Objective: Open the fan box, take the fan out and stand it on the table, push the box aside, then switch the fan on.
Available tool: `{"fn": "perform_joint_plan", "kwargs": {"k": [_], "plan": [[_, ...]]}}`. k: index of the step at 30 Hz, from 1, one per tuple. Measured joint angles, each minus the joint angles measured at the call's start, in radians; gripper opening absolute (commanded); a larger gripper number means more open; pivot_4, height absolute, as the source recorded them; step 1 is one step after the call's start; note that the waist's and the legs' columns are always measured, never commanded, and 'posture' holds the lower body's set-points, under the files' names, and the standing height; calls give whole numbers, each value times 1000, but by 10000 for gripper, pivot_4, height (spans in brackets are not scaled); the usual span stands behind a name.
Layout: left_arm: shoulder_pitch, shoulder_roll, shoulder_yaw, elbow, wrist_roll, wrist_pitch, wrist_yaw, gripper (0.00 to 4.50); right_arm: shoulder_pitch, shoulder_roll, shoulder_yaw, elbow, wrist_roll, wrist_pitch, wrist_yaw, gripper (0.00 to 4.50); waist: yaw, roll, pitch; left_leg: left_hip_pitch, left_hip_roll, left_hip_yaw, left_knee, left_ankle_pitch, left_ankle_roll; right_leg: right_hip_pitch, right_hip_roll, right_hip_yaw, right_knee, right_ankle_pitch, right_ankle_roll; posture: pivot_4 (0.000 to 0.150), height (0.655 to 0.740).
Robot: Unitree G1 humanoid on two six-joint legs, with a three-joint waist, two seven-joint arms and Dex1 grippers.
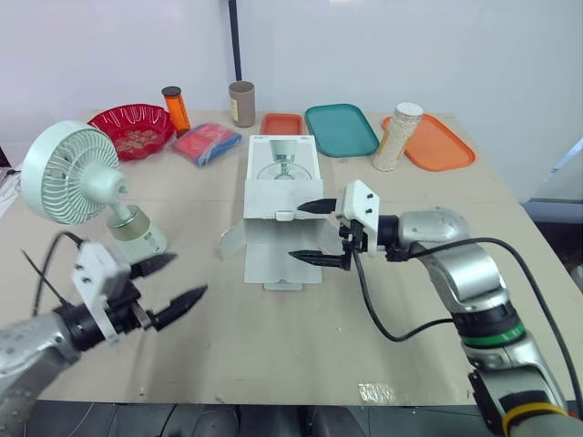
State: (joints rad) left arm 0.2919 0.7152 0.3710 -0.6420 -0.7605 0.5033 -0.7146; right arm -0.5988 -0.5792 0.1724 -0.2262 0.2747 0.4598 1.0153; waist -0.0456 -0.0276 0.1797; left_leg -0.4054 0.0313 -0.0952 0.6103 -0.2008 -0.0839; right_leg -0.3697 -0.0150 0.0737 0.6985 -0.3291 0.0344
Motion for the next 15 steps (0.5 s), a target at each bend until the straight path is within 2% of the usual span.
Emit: {"fn": "perform_joint_plan", "kwargs": {"k": [4, 7, 11, 15], "plan": [[-20, -33, -60, 70, 77, -81, -44, 44532, 95, -49, -87, -144, 34, 124, -84, 45000, 4, 0, 0, 0, 0, -1, 0, 0, 0, 1, 0, 0, 0, 0, 0, 1500, 7400], [-46, -33, -66, 129, 104, -108, -72, 44532, 118, -48, -163, -181, 56, 244, -182, 45000, -1, 0, 0, 1, 0, 0, 0, 0, 0, 1, 0, 0, 0, 0, 0, 1500, 7400], [-78, -32, -76, 165, 124, -133, -119, 44532, 125, -5, -196, -160, 64, 357, -300, 45000, -3, 0, 0, 1, 1, 0, 0, 0, 0, 0, 1, 0, 0, 0, 0, 1500, 7400], [-92, -40, -99, 168, 134, -134, -118, 44532, 128, 42, -138, -51, 24, 330, -349, 45000, -2, 0, 0, 0, 0, 0, 0, 0, 0, 0, 0, 0, 0, 0, 0, 1500, 7400]]}}
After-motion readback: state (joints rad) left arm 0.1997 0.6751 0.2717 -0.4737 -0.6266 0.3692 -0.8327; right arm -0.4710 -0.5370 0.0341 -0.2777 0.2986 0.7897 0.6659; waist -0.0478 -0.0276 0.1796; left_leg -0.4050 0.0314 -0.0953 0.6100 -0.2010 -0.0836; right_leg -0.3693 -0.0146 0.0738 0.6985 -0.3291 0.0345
